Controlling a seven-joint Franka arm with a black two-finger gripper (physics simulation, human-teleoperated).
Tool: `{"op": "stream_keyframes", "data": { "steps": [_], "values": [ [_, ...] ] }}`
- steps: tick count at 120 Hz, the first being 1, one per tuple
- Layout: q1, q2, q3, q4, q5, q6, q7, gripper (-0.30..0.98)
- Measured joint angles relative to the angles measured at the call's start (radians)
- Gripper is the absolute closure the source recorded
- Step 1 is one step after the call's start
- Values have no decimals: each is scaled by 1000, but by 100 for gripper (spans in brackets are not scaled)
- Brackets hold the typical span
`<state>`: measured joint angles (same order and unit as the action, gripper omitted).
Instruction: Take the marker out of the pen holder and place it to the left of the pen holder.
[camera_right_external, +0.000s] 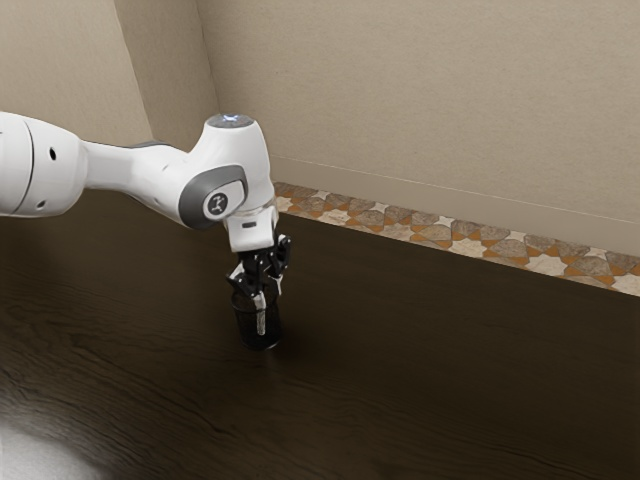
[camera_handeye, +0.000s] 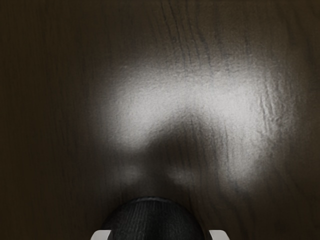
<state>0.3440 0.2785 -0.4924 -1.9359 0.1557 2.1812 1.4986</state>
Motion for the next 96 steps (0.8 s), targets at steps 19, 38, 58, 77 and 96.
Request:
{"op": "stream_keyframes", "data": {
  "steps": [19, 38, 58, 77, 96],
  "values": [
    [3, 5, 1, 1, 0, 0, 1, 50],
    [8, 6, 1, 13, -1, 0, 4, 50],
    [12, 7, 2, 15, -1, 0, 7, 51],
    [14, 7, 4, 15, -1, 0, 8, 55],
    [14, 8, 6, 15, -4, 0, 9, 65]
  ]
}}
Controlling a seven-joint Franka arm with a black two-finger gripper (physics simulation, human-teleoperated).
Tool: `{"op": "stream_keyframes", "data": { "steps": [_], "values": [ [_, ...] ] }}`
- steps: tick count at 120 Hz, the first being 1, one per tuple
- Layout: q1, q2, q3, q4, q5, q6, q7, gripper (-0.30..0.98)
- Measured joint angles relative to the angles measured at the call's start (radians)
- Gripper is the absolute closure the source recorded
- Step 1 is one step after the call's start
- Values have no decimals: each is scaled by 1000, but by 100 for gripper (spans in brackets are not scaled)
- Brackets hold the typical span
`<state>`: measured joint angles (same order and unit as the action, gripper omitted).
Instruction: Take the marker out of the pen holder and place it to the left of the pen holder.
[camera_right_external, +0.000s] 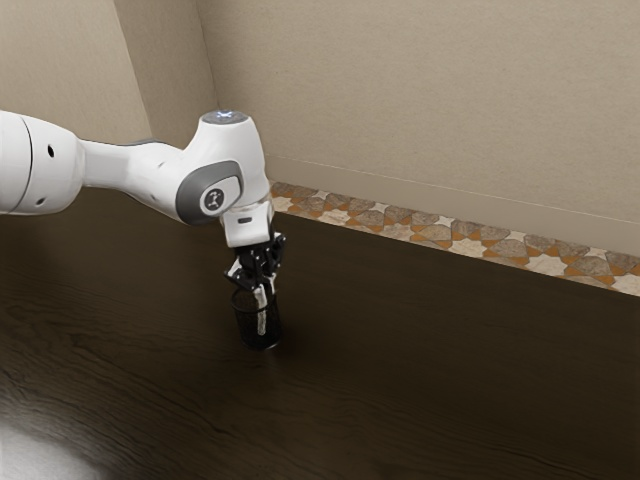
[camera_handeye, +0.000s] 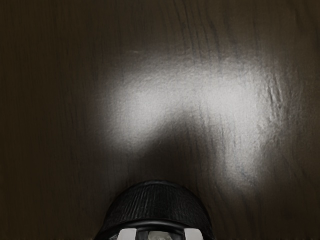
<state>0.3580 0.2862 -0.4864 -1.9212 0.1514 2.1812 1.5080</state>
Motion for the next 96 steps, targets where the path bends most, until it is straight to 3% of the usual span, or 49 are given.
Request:
{"op": "stream_keyframes", "data": {
  "steps": [36, 59, 75, 85, 96],
  "values": [
    [2, -23, 2, 0, 3, 12, 0, 76],
    [32, -196, -4, 6, 0, -15, 0, 79],
    [57, -249, 6, 131, 5, -83, 8, 79],
    [62, -222, 21, 169, 83, -101, 15, 79],
    [61, -91, 79, 232, 188, -67, 21, 79]
  ]
}}
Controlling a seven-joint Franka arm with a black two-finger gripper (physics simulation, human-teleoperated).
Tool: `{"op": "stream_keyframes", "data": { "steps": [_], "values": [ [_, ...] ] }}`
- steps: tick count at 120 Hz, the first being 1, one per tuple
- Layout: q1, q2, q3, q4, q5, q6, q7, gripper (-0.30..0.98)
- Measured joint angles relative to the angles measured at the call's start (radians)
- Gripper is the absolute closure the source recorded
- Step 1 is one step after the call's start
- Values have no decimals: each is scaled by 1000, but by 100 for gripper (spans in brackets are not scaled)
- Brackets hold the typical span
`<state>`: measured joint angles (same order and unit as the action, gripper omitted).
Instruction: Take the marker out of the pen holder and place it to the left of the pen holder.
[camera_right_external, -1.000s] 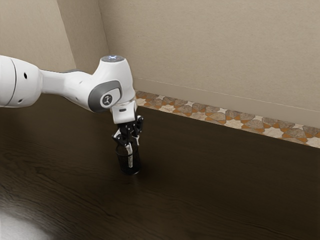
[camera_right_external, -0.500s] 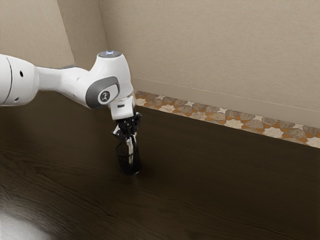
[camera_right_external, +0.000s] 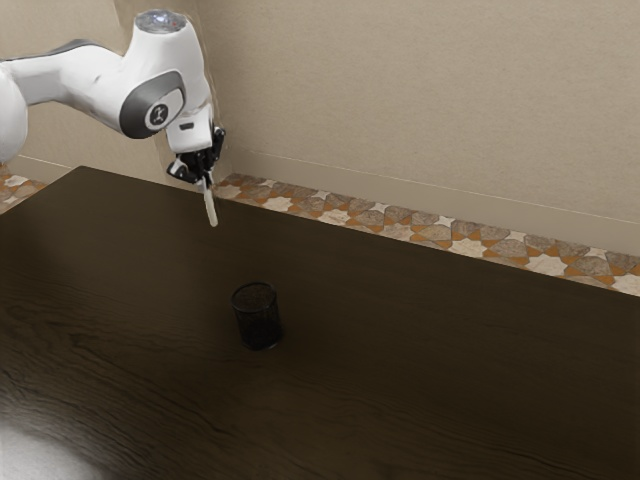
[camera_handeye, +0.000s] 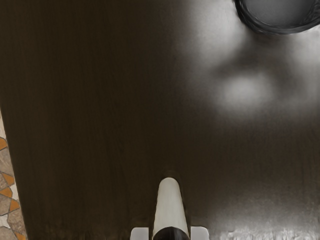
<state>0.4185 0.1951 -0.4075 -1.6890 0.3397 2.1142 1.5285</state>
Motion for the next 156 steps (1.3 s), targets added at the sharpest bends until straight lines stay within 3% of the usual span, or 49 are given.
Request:
{"op": "stream_keyframes", "data": {
  "steps": [15, 40, 53, 66, 82, 107, 130, 147, 152, 156],
  "values": [
    [-16, 133, 140, 54, 145, 129, 3, 79],
    [-49, 162, 170, 16, 595, 251, -101, 79],
    [-51, 162, 172, -50, 730, 276, -177, 79],
    [-52, 158, 171, -109, 820, 290, -267, 79],
    [-58, 159, 169, -156, 868, 299, -373, 79],
    [-60, 163, 169, -188, 892, 304, -512, 79],
    [-65, 165, 168, -198, 883, 284, -590, 37],
    [-65, 157, 165, -201, 875, 275, -632, 19],
    [-59, 108, 116, -232, 830, 273, -642, 16],
    [-53, 38, 39, -267, 740, 254, -649, 14]
  ]
}}
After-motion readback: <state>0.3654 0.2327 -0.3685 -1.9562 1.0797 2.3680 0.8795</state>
